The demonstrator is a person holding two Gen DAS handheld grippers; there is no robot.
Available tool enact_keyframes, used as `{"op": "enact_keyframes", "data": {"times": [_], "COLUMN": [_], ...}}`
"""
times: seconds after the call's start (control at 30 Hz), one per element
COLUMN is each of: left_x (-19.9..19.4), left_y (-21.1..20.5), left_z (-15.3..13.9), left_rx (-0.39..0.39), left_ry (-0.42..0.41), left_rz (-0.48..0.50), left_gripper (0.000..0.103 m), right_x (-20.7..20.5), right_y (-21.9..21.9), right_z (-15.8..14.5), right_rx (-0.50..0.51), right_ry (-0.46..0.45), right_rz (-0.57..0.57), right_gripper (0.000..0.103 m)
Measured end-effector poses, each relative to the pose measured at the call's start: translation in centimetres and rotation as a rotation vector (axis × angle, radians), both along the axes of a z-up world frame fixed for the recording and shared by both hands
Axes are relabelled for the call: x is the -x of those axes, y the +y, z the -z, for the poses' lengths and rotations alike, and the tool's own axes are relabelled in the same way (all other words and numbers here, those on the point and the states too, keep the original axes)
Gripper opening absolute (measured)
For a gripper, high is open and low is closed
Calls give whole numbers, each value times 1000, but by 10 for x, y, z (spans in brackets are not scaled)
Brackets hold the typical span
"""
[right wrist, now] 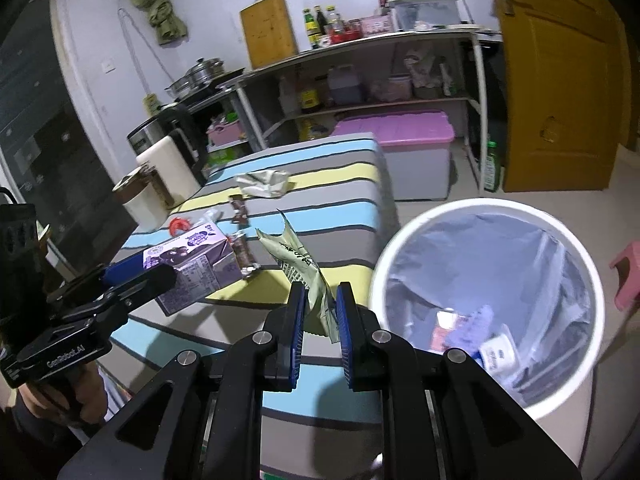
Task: Collect trash
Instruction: 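Carry the carton and green wrapper over the white bin and open both tools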
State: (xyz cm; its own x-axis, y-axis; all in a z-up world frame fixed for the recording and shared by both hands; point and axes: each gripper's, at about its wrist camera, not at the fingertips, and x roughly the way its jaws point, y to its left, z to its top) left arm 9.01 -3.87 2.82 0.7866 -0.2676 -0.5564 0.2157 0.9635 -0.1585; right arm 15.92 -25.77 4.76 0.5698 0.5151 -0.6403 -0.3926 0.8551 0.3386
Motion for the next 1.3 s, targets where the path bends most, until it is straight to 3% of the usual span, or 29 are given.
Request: {"op": "enact_keyframes", "data": {"times": [0.53, 1.3], "left_x": [-24, -69], "left_y": [-63, -132], "left_z": [3, 34], "left_rx": [-5, -21], "left_ry": [7, 70], "left_rz": [132, 278], "left_gripper": [57, 57], "right_x": [-1, -16], "right_y": [-63, -107], "right_z": [14, 49], "right_rx": [4, 37], "right_ry": [35, 126], "right_rz": [145, 258], "right_gripper": [17, 17]}}
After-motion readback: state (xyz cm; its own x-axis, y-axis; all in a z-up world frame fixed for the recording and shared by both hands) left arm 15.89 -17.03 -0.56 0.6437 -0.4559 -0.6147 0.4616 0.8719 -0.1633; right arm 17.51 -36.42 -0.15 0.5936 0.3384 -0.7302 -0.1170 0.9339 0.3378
